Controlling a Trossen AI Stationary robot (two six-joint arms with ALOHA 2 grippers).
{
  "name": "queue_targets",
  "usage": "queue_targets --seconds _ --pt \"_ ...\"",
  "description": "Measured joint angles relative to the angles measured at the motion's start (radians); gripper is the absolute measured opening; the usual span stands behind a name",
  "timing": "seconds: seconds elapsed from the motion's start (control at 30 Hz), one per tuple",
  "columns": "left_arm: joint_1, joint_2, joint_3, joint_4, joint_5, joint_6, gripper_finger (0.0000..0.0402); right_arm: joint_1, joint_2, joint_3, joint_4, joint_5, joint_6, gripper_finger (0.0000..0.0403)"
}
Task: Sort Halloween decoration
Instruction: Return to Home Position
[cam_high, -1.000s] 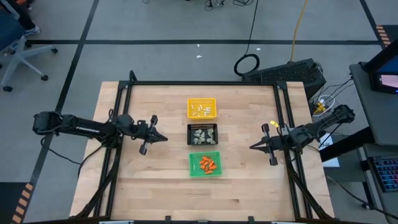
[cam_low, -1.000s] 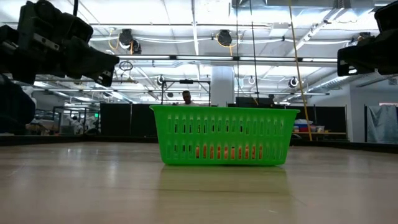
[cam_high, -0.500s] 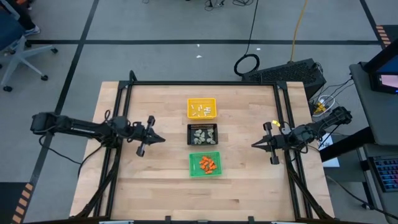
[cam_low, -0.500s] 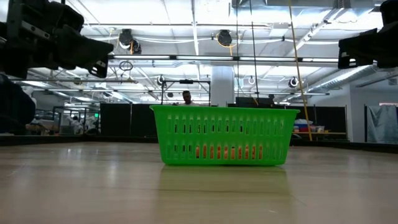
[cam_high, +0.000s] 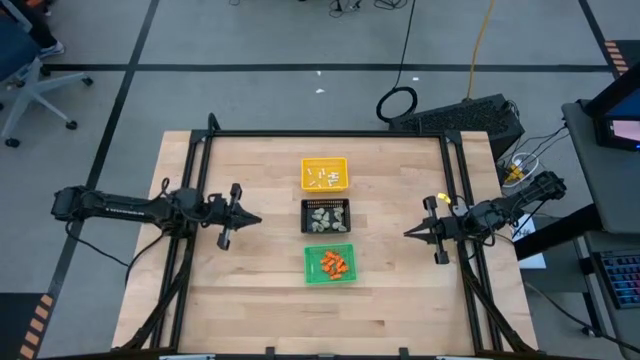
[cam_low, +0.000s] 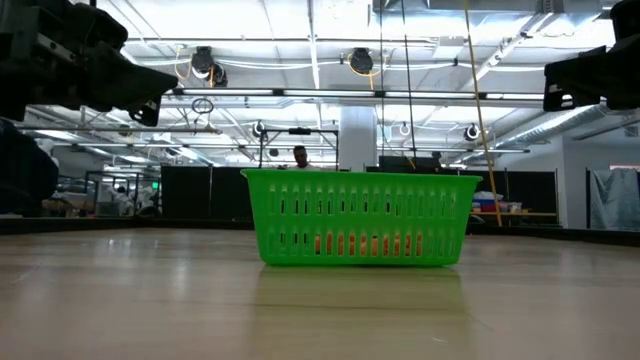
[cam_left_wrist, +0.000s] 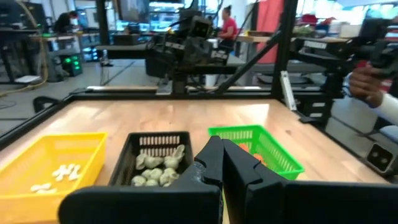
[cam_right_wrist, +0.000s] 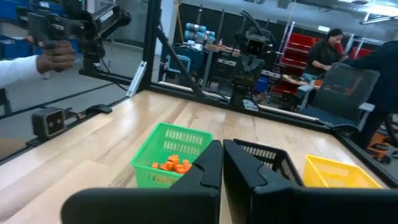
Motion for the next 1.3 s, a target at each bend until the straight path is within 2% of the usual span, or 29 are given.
queue_targets --seconds 0.23,0.43,0.77,0.87,1.03,1.3 --pt "-0.068 -0.071 0.000 -0.119 -0.093 0.005 0.0000 0.000 -0.001 0.022 -0.033 0.103 -0.014 0.0000" --pt "-0.108 -0.140 0.000 -0.201 -0.155 0.000 0.0000 0.000 -0.048 0.040 -0.103 0.123 0.003 0.0000" --pt "-0.116 -0.217 0.000 -0.230 -0.186 0.015 0.0000 -0.056 -0.064 0.038 -0.065 -0.089 -0.069 0.0000" --pt "-0.116 -0.225 0.000 -0.230 -0.186 0.028 0.0000 -0.103 -0.063 0.031 -0.025 -0.162 -0.082 0.0000" --pt "-0.116 -0.226 0.000 -0.232 -0.185 0.028 0.0000 -0.189 -0.064 0.000 0.010 -0.172 -0.084 0.0000" --pt "-0.116 -0.226 0.000 -0.241 -0.182 0.017 0.0000 -0.331 -0.063 0.000 0.019 -0.324 -0.072 0.0000"
